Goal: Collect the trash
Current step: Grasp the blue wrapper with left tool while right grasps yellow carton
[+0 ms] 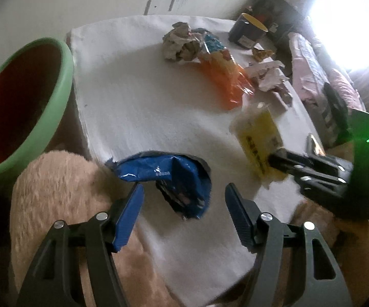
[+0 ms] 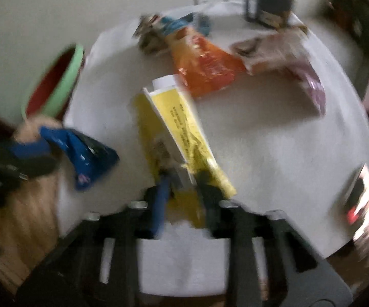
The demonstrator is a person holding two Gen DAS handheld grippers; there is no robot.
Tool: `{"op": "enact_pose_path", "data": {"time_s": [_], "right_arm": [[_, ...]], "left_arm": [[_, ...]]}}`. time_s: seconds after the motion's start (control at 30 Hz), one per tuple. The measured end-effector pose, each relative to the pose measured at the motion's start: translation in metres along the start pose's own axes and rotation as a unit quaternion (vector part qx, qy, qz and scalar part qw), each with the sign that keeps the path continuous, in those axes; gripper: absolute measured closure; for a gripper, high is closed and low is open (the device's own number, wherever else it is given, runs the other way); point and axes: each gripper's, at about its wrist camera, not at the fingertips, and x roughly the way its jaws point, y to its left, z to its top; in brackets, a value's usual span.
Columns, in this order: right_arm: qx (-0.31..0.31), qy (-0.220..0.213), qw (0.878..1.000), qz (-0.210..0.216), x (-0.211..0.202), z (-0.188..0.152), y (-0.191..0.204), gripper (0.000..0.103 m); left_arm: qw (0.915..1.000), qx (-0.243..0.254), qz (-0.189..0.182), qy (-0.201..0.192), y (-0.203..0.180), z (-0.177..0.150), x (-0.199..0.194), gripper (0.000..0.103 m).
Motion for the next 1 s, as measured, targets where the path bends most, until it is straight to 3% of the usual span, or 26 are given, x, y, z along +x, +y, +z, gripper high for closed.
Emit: {"op": "enact_pose_path", "data": {"time_s": [0.13,0.3,0.5,0.63,0.73,0.8,0.87,1.0], "right_arm": [[0.060,-0.026,0.998,0.008,-0.011,-0.015,-0.008,0.085],[0.059,-0.028,0.998,0.003,-0.003,-0.016,-0.004,0.083],[0.102,-0.053,0.993,0.027,-0.010,-0.020,-0.024,0.063],[0.121,-0.054,0.991,0.035,-0.008,-0.020,-0.030,0.063],[0.119,-0.053,0.991,0.033,-0.006,-0.019,-0.028,0.060],[0.119,-0.051,0.991,0.034,-0.004,-0.019,-0.027,0.057],[0.119,-0.048,0.991,0.034,-0.002,-0.019,-0.028,0.057],[0.120,-0.045,0.991,0.031,0.000,-0.018,-0.029,0.049]], "left_arm": [[0.9998,0.001,0.017,-0.005,-0.001,0.012,0.013,0.040],[0.9994,0.027,0.020,-0.007,-0.015,0.029,0.036,0.040],[0.9988,0.038,0.025,-0.021,-0.020,0.036,0.035,0.040],[0.9995,0.016,0.020,-0.016,-0.012,0.037,0.038,0.042],[0.9996,0.015,0.018,-0.016,-0.010,0.036,0.037,0.058],[0.9996,0.016,0.018,-0.013,-0.009,0.034,0.036,0.076],[0.9997,0.012,0.016,-0.013,-0.007,0.032,0.034,0.082],[0.9993,0.014,0.019,-0.029,-0.005,0.027,0.020,0.085]]}}
